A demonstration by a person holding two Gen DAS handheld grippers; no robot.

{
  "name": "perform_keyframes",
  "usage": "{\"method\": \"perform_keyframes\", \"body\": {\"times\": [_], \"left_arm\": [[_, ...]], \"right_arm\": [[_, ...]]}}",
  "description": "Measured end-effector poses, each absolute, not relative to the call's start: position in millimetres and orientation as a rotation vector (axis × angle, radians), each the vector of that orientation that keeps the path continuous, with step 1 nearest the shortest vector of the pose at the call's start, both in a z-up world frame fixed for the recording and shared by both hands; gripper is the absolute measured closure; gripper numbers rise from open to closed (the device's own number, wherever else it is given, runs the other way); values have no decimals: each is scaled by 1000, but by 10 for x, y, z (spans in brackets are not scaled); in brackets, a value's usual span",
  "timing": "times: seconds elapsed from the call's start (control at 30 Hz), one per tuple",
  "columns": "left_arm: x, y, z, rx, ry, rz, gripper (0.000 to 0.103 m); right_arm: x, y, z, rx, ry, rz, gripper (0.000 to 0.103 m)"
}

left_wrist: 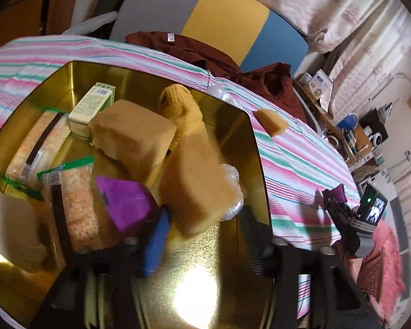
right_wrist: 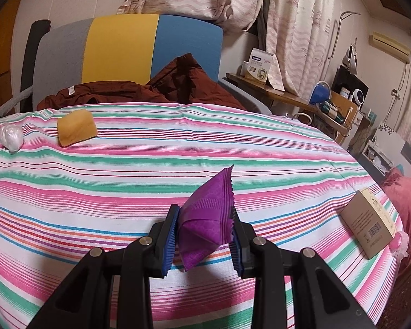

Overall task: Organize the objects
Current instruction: 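Carry the orange sponge into the gold tray and open the left gripper, then lower the purple packet into the gold tray and open the right gripper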

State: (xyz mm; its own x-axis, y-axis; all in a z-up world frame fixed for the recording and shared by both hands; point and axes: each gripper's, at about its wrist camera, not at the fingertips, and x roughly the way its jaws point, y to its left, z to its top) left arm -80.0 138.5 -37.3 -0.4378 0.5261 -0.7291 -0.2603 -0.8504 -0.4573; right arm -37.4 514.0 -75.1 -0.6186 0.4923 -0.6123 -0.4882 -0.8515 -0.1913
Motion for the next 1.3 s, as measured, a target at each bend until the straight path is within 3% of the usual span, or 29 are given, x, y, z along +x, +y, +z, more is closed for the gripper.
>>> {"method": "perform_keyframes", "body": {"times": [0.07,0.53,0.93,1.3], "left_arm": [[-770,1338,-337,-1275,-401,2314,25],[-400,1334,-206,-1102,-265,2356,9],[-329,1208,-172,-1064,-241,2356,8],[-225,1025,-161,-1011,-210,2403,2]], "right_arm": [[-377,5145,-751,-919,-7,2421,71],[-268,5090,-681,-851,0,2478,71],[-102,4643,-524,-821,-135,2697,71],[145,3960,-262,-862,-58,2902,71]]}}
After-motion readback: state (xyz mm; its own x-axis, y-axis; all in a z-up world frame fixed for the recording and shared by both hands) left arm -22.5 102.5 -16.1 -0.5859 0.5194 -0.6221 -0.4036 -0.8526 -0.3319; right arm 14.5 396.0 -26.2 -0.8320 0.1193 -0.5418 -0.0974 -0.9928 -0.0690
